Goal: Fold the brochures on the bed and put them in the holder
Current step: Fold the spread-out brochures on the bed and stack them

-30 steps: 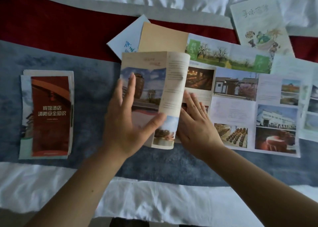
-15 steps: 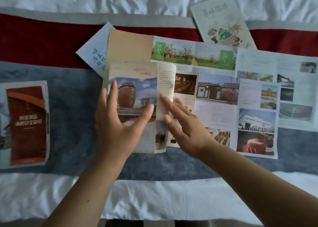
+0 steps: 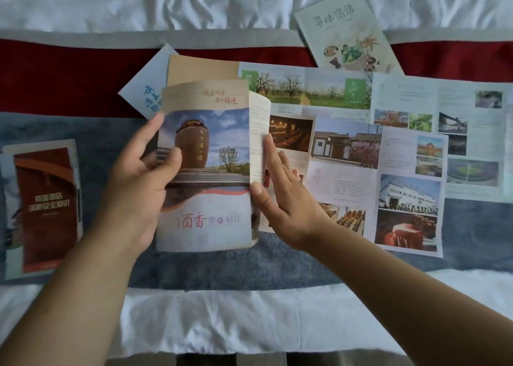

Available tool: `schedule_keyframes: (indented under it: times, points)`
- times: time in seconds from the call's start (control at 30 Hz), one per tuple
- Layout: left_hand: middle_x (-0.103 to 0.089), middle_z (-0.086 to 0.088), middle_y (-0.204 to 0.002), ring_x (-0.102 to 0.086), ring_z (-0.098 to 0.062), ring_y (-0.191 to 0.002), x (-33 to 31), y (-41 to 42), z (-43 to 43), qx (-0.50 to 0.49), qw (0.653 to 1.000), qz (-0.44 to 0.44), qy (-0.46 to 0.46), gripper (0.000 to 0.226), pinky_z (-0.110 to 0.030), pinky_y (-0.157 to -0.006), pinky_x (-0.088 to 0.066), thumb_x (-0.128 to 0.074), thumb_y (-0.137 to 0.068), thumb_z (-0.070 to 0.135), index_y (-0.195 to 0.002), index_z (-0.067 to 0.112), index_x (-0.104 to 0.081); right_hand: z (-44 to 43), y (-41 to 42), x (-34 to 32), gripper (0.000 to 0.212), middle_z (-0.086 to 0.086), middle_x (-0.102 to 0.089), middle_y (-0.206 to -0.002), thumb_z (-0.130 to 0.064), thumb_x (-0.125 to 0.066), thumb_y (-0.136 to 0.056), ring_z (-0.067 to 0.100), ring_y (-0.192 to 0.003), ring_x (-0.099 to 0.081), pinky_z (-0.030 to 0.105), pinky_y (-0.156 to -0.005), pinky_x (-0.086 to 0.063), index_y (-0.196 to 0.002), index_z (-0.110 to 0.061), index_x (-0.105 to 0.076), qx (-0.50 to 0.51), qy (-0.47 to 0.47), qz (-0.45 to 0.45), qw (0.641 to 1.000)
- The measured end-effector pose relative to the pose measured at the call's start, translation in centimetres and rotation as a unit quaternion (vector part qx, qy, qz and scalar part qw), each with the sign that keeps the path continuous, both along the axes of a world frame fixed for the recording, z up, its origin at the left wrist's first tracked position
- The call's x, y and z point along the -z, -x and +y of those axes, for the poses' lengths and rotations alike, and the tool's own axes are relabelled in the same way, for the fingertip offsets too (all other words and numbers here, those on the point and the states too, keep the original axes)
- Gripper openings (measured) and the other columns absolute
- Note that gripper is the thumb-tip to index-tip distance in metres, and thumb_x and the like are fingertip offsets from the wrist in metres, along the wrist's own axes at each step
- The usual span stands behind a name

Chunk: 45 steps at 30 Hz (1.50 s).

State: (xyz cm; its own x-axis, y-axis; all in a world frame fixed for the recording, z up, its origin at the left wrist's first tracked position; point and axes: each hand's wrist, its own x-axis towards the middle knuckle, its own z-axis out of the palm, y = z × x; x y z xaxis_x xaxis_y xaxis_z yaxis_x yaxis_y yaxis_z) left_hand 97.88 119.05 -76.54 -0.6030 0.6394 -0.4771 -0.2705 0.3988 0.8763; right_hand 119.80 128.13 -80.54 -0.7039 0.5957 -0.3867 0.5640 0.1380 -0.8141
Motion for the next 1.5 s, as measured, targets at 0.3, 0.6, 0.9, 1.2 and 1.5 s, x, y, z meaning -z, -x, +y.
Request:
schedule_keyframes:
  times: [0.3,0.6,0.9,1.2,1.5]
  points:
    - [-0.056,0.023,-0.133,-0.062,0.002,-0.112,-1.0,-2.1,0.7,0.098,0.982,0.121,0.106,0.080,-0.021,-0.086,-0.052,-0.068,-0.071,0.082,-0.144,0.060,-0.042,0.2,0.9,-0.5,0.065,-0.021,-0.004,-0.171,-0.066,-0.019,-0.103,0.015,-0.159,0.012,0.059,-0.127,-0.005,-0.162,-0.048,0.000,-0.019,-0.005,-0.012,1.000]
    - [-0.013,0.009,-0.159,-0.016,-0.020,-0.151,-1.5,-6.1,2.3,0.183,0.909,0.330,0.173,0.120,-0.046,-0.116,-0.034,-0.059,-0.060,0.094,-0.159,0.044,-0.014,1.5,-4.0,0.2,0.049,-0.001,-0.057,-0.146,-0.036,-0.061,-0.100,0.020,-0.135,-0.050,0.045,-0.110,-0.048,-0.148,-0.023,-0.054,0.040,-0.167,-0.102,0.980]
    - [0.010,-0.007,-0.171,-0.008,-0.041,-0.154,3.7,-12.6,4.9,0.333,0.816,0.424,0.209,0.120,-0.065,-0.114,-0.029,-0.042,-0.060,0.100,-0.160,0.048,-0.003,2.4,-12.1,1.7,0.052,0.003,-0.022,-0.171,-0.032,-0.056,-0.103,0.031,-0.159,-0.009,0.051,-0.125,-0.011,-0.154,-0.032,-0.047,0.020,-0.225,-0.215,0.950]
    - [0.017,-0.011,-0.171,0.013,-0.037,-0.157,8.1,-15.4,4.6,0.360,0.763,0.482,0.235,0.117,-0.061,-0.122,-0.006,-0.038,-0.071,0.100,-0.162,0.042,0.007,2.1,-15.5,3.9,0.064,-0.006,0.014,-0.173,-0.065,-0.022,-0.104,0.021,-0.156,0.024,0.050,-0.125,0.010,-0.163,-0.046,-0.005,0.021,-0.239,-0.270,0.933]
    - [0.019,-0.021,-0.168,0.009,-0.048,-0.155,8.4,-15.3,4.6,0.306,0.793,0.467,0.246,0.130,-0.075,-0.117,-0.005,-0.046,-0.056,0.106,-0.162,0.044,-0.003,2.8,-18.0,5.2,0.068,-0.001,0.018,-0.172,-0.068,-0.017,-0.104,0.022,-0.157,0.021,0.050,-0.127,0.008,-0.163,-0.044,0.005,0.055,-0.260,-0.283,0.922]
